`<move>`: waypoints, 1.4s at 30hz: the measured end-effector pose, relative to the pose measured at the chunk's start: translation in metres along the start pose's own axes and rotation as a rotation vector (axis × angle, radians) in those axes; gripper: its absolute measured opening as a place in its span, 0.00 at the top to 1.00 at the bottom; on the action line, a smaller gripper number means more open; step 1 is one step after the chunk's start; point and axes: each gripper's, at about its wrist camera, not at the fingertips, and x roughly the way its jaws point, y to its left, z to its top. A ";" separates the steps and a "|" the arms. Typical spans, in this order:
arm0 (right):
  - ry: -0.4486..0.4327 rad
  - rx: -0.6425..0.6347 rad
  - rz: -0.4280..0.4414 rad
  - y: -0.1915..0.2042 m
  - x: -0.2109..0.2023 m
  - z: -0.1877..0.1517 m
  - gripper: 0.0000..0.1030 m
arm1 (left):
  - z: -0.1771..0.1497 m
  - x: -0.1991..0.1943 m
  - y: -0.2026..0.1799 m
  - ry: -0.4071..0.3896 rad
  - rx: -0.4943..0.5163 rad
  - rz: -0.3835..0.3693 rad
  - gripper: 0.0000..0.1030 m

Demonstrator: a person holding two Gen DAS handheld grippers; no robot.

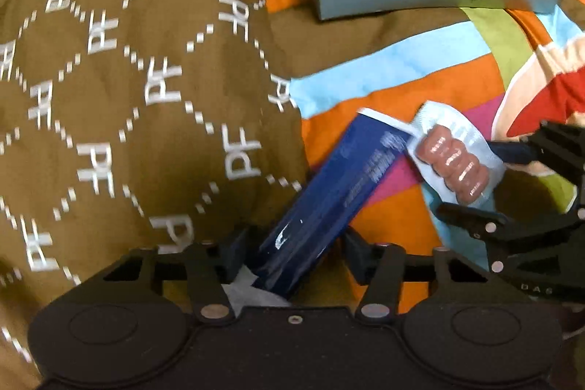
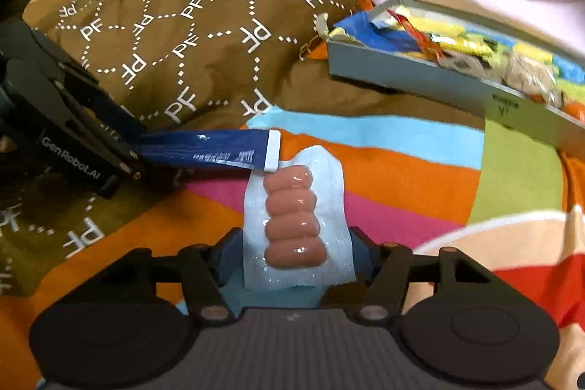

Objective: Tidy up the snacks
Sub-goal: 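Close the left tool on the blue tube while the right tool grips the sausage pack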

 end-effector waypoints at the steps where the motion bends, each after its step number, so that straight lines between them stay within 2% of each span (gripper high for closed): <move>1: 0.014 0.014 0.007 -0.003 -0.003 -0.002 0.37 | -0.001 -0.001 -0.002 0.010 -0.031 -0.003 0.51; 6: 0.084 0.049 0.010 -0.015 -0.029 -0.014 0.37 | -0.008 -0.007 -0.024 0.021 -0.088 0.030 0.53; 7: 0.094 0.056 0.011 -0.017 -0.035 -0.016 0.37 | -0.010 -0.007 -0.028 0.034 -0.103 0.016 0.58; 11: 0.125 0.107 0.013 -0.027 -0.057 -0.025 0.36 | -0.020 -0.009 -0.046 0.062 -0.153 -0.054 0.58; 14: 0.141 0.129 0.013 -0.030 -0.068 -0.034 0.35 | -0.027 -0.006 -0.060 0.072 -0.134 -0.058 0.52; 16: 0.145 0.141 0.011 -0.032 -0.073 -0.038 0.34 | -0.029 -0.005 -0.065 0.064 -0.116 -0.038 0.44; 18: 0.145 0.155 0.011 -0.032 -0.074 -0.038 0.27 | -0.029 -0.006 -0.064 0.047 -0.114 -0.015 0.39; 21: 0.141 0.171 0.010 -0.030 -0.071 -0.038 0.18 | -0.028 -0.009 -0.062 -0.002 -0.110 0.044 0.22; 23: 0.143 0.181 0.000 -0.028 -0.067 -0.038 0.15 | -0.027 -0.008 -0.061 -0.038 -0.105 0.099 0.20; 25: 0.145 0.185 -0.009 -0.025 -0.063 -0.039 0.11 | -0.029 -0.006 -0.059 -0.059 -0.107 0.118 0.17; 29: 0.151 0.167 -0.023 -0.019 -0.057 -0.040 0.03 | -0.033 0.001 -0.062 -0.088 -0.090 0.148 0.16; 35: 0.158 0.162 -0.031 -0.016 -0.054 -0.041 0.02 | -0.039 0.003 -0.072 -0.145 -0.033 0.182 0.15; 38: 0.155 0.163 -0.037 -0.016 -0.054 -0.041 0.04 | -0.040 0.003 -0.072 -0.155 -0.034 0.170 0.18; 42: 0.146 0.177 -0.051 -0.017 -0.057 -0.041 0.09 | -0.041 -0.001 -0.077 -0.167 -0.010 0.145 0.27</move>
